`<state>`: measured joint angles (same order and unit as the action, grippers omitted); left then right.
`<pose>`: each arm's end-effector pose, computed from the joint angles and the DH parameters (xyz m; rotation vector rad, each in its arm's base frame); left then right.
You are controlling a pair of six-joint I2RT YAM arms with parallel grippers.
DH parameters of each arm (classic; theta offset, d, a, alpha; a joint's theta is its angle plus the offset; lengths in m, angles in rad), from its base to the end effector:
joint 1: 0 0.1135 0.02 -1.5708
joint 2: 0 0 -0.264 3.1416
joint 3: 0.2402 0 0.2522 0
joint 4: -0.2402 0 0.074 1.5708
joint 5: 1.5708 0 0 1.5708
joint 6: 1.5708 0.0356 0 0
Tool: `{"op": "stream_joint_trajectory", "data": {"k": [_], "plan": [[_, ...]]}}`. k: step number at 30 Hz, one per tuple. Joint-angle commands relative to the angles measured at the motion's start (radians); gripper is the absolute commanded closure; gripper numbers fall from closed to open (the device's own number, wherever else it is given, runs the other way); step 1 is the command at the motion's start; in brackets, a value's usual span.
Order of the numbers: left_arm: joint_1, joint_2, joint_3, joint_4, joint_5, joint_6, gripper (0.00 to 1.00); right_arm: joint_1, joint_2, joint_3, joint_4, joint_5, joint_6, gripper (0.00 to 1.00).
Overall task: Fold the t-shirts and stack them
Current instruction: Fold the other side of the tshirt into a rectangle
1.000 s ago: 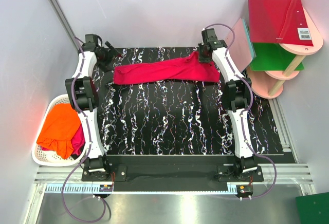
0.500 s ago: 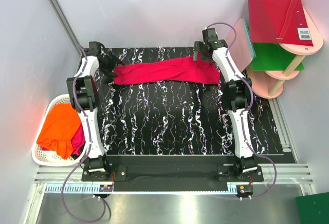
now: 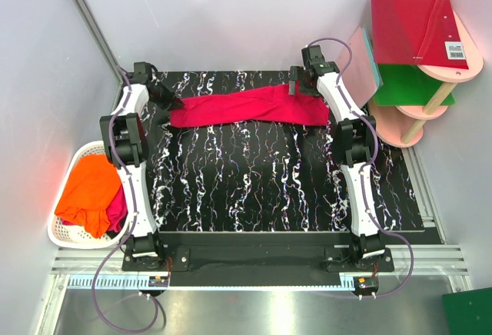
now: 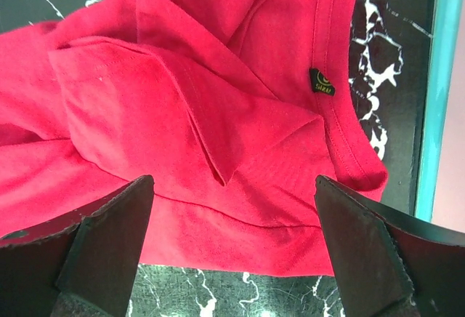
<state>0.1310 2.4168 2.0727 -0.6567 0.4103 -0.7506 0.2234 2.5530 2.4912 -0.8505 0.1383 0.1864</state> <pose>0.5234 0.0546 0.1726 -0.9744 2.4403 -0.7540 0.5419 0.1181 0.2184 0.0128 2.4708 0.0042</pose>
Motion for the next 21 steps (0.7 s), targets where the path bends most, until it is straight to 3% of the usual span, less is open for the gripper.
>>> {"op": "stream_joint_trajectory", "data": {"k": [1, 3, 21], "plan": [[-0.005, 0.041, 0.073, 0.032, 0.038, -0.012, 0.87, -0.002, -0.083, -0.017, 0.014, 0.000, -0.007, 0.00], [-0.005, 0.038, 0.072, 0.031, 0.039, -0.012, 1.00, -0.002, -0.088, -0.025, 0.011, 0.000, -0.008, 0.00], [0.019, -0.234, -0.175, 0.029, 0.142, -0.062, 1.00, -0.002, -0.085, -0.045, 0.010, -0.031, 0.007, 0.00]]}}
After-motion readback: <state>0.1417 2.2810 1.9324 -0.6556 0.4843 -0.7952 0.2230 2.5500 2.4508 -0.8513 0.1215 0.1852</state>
